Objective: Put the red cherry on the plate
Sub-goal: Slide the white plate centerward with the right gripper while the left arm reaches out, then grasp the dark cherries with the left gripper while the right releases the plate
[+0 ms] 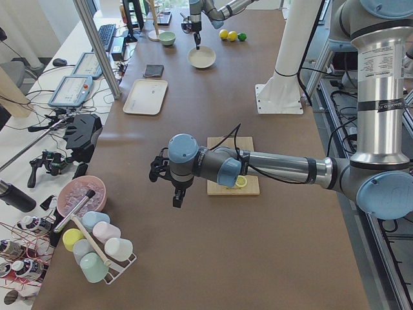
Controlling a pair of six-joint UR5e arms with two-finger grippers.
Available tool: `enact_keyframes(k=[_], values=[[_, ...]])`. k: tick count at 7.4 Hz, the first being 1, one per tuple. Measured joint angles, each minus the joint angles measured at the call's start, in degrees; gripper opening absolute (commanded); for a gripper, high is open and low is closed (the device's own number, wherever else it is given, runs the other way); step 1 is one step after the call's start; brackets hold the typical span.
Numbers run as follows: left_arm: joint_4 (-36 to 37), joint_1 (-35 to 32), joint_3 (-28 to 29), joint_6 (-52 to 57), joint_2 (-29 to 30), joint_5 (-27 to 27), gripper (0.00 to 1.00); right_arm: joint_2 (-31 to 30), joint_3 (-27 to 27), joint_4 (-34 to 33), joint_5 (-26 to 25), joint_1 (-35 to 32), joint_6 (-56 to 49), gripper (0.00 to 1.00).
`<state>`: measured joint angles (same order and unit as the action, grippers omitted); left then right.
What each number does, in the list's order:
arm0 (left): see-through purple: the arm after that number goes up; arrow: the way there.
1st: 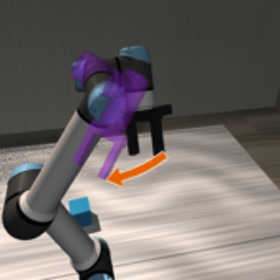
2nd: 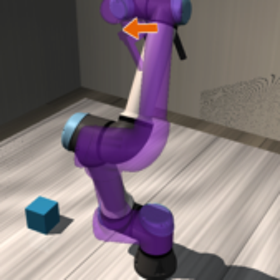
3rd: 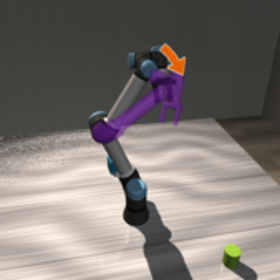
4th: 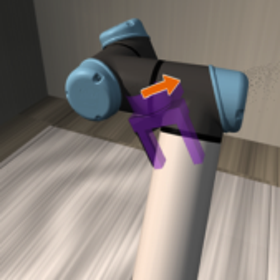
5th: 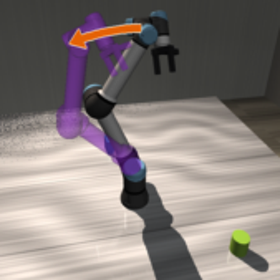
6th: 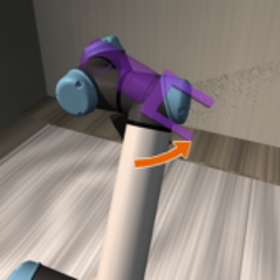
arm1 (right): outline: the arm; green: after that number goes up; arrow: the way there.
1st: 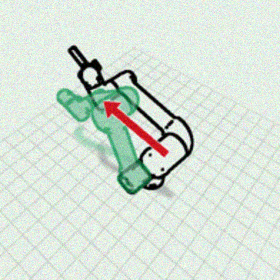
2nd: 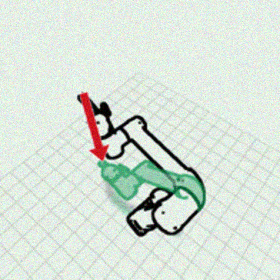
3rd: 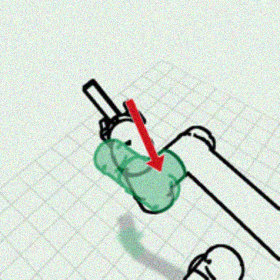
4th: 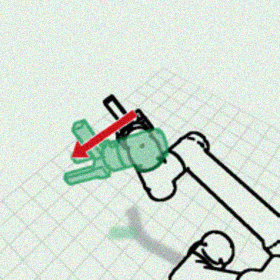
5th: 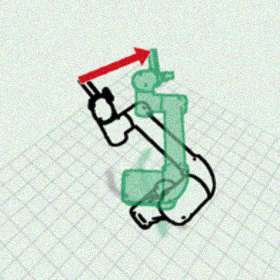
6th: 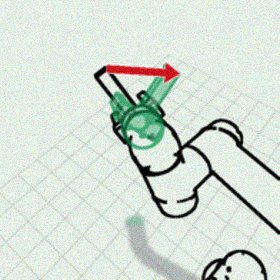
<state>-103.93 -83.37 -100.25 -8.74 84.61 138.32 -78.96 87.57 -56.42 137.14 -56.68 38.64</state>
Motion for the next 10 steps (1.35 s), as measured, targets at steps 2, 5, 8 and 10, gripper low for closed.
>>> enact_keyframes(k=[2, 5, 8, 10], values=[[-3.3, 4.8, -3.6, -11.7, 0.0, 3.5, 0.98, 3.4, 3.4, 0.1, -0.8, 4.1, 12.6, 0.00], [-16.7, 20.4, -10.9, -42.8, -4.6, -1.3, 0.98, 8.7, 5.6, 0.1, -9.2, 14.8, 27.3, 0.00], [-25.4, 36.4, -11.3, -59.9, -7.1, -13.6, 0.97, 13.1, 5.4, -0.1, -17.8, 23.3, 35.9, 0.00], [-26.7, 44.5, -11.2, -65.6, -6.8, -19.7, 0.92, 14.1, 4.7, -0.2, -20.4, 25.6, 36.8, 0.00]])
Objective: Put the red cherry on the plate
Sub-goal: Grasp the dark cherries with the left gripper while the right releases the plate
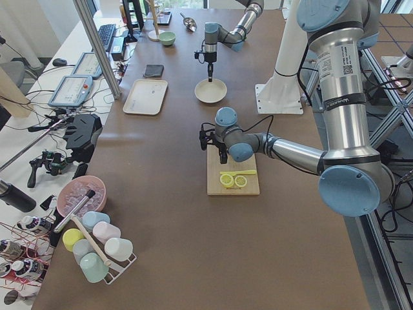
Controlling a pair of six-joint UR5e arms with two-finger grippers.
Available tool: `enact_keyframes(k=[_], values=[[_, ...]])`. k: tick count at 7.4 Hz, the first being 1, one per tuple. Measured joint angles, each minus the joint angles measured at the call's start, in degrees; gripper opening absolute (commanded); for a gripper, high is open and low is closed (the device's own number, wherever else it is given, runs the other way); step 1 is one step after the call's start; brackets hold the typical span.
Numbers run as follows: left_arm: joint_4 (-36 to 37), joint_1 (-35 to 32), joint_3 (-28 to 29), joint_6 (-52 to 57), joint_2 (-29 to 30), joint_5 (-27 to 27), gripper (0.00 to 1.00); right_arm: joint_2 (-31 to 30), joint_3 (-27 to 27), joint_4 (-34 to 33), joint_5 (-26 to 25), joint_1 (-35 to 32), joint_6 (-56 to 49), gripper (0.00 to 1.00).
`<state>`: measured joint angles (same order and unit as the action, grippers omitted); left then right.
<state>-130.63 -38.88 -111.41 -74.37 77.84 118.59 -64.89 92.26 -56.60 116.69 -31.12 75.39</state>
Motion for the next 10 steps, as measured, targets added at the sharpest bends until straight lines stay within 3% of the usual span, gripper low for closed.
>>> enact_keyframes(k=[2, 3, 5, 6, 7, 10], values=[[-0.3, 5.8, 0.0, -4.3, 1.5, -4.2, 0.88, 0.6, -0.9, 0.0, -0.4, 0.7, 0.1, 0.00], [-0.3, 7.8, 0.1, -5.9, 2.2, -5.5, 0.78, 1.0, -1.3, 0.1, -0.5, 0.9, 0.4, 0.00], [-0.3, 10.0, 0.2, -6.9, 2.7, -7.5, 0.30, 1.9, -1.4, 0.2, -0.5, 1.4, 1.5, 0.03], [-0.3, 10.3, 0.3, -7.0, 2.6, -7.8, 0.06, 2.3, -1.4, 0.2, -0.6, 1.6, 1.8, 0.93], [-0.3, 10.4, 0.3, -7.0, 2.5, -8.0, 0.00, 2.7, -1.4, 0.2, -0.8, 1.7, 2.0, 1.00], [-0.3, 9.8, -0.7, -6.9, 2.5, -7.6, 0.00, 3.5, -0.1, 0.3, -2.3, 1.0, 3.6, 1.00]])
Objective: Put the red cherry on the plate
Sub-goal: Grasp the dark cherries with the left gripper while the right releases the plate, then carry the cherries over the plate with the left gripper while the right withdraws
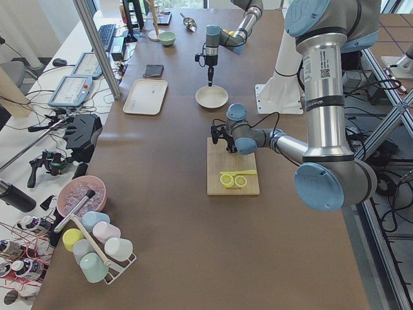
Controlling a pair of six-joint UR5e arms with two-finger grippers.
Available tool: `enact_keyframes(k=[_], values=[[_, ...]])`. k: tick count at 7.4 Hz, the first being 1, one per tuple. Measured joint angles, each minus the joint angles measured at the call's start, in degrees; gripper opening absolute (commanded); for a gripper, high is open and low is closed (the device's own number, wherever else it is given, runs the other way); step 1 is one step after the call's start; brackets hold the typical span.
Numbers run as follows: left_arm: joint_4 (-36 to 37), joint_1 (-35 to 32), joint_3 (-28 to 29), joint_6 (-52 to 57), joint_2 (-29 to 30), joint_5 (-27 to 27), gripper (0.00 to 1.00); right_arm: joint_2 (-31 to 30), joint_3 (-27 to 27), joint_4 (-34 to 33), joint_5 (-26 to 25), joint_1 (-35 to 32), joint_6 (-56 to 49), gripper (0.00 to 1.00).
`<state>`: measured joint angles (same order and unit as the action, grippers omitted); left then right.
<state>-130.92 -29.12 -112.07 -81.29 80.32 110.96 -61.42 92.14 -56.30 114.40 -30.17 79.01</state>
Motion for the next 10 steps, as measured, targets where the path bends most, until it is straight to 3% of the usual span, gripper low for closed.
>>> enact_keyframes(k=[2, 4, 7, 10], values=[[0.1, -0.6, -2.3, 0.1, 1.6, 0.1, 0.00, -3.5, 3.6, -0.2, 4.6, -4.1, -0.1, 1.00], [0.8, -1.3, -2.7, 0.1, 7.7, -0.2, 0.00, -11.7, 8.7, -0.3, 11.2, -10.9, -3.4, 1.00], [9.4, -1.4, 2.3, -0.8, 25.1, -0.5, 0.00, -22.1, 10.2, -0.2, 16.5, -19.6, -17.0, 1.00], [16.5, 3.2, 9.3, -1.7, 38.5, -7.8, 0.00, -29.1, 9.5, -0.2, 20.2, -26.6, -29.5, 1.00]])
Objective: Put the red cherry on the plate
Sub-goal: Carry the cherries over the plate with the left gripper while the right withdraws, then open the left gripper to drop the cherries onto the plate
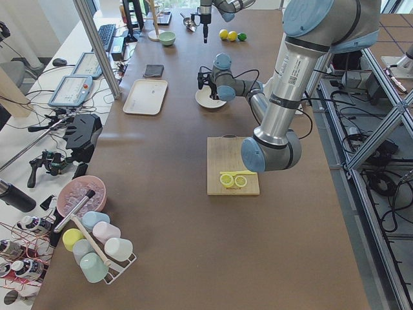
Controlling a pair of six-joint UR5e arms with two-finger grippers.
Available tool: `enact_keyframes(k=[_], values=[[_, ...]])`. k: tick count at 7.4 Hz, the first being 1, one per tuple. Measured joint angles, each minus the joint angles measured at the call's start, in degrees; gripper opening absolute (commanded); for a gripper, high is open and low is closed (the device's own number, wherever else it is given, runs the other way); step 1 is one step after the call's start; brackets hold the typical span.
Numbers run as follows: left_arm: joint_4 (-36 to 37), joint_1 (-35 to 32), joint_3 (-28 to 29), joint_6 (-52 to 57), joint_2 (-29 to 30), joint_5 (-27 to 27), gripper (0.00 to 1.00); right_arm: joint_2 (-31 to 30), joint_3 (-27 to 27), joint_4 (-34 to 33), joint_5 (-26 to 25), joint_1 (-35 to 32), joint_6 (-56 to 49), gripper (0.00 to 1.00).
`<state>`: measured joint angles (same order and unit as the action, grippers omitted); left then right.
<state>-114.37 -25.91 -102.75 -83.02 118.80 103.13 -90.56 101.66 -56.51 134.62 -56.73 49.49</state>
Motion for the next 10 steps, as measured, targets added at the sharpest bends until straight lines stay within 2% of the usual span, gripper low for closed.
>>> enact_keyframes(k=[1, 2, 3, 7, 8, 10], values=[[0.2, 1.5, 2.6, -0.6, 2.9, -2.1, 0.03, -0.7, -0.3, 0.0, 0.3, -0.8, -1.4, 1.00], [0.3, 2.4, 4.1, -1.4, 4.3, -3.2, 0.60, -1.0, -0.6, 0.0, 0.3, -1.2, -1.9, 1.00], [0.3, 2.9, 4.8, -1.9, 4.9, -4.0, 0.97, -1.3, -0.8, 0.1, 0.1, -1.2, -2.1, 1.00], [0.5, 1.7, 2.8, -1.9, 4.8, -4.6, 0.97, -1.7, -0.9, 0.1, 0.0, -2.4, -2.3, 1.00], [1.3, -0.6, 2.1, 0.9, 3.7, -3.0, 0.97, -1.7, -0.9, -0.1, 0.2, -4.3, -3.1, 1.00], [6.2, -8.4, 0.7, 16.7, -0.1, 4.2, 0.97, -1.9, -0.9, -1.5, 0.4, -10.1, -9.6, 1.00]])
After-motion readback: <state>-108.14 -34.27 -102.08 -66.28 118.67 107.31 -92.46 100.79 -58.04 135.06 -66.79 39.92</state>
